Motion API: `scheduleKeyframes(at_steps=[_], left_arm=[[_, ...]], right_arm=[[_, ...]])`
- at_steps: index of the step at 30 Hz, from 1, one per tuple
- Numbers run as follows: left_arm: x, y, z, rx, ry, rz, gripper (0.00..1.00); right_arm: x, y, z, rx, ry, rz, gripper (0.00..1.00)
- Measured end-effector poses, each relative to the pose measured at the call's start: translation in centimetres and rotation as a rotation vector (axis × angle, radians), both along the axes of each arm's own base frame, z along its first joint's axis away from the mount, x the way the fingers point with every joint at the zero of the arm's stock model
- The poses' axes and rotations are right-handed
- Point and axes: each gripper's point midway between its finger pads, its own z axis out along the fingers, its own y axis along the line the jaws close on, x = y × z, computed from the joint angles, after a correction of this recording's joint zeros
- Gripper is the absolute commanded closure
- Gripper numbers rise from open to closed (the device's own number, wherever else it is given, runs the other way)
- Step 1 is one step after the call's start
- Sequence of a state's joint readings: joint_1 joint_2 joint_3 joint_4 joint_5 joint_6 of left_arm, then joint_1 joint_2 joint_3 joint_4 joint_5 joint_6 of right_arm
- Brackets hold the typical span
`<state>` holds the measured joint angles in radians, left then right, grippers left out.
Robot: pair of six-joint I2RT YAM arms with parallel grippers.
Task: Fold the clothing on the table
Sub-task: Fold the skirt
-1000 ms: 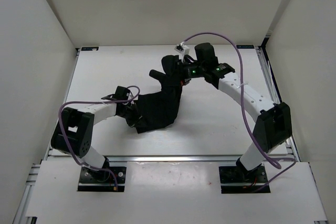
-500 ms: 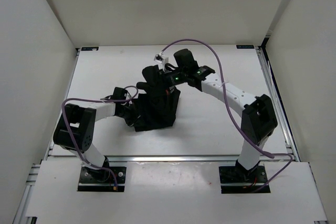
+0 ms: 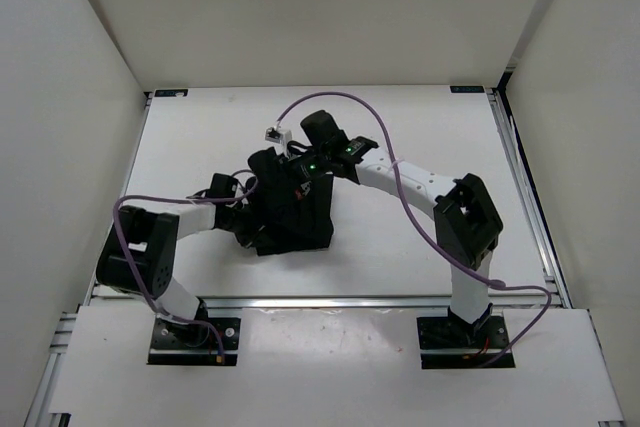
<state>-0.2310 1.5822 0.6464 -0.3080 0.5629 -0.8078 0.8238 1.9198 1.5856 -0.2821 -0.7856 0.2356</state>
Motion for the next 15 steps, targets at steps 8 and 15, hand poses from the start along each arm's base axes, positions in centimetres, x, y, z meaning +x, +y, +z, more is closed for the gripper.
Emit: scheduleKeyframes(at_steps=[8, 15], left_arm=[[-1.6, 2.4, 1.3, 0.037, -0.008, 0.057, 1.0], [-2.6, 3.3, 3.3, 0.039, -0.05, 0.114, 1.0]], right_arm=[[0.0, -1.1, -2.2, -0.037, 0.016, 0.0, 1.0], [0.2, -1.3, -2.3, -0.039, 0.013, -0.002, 1.0]])
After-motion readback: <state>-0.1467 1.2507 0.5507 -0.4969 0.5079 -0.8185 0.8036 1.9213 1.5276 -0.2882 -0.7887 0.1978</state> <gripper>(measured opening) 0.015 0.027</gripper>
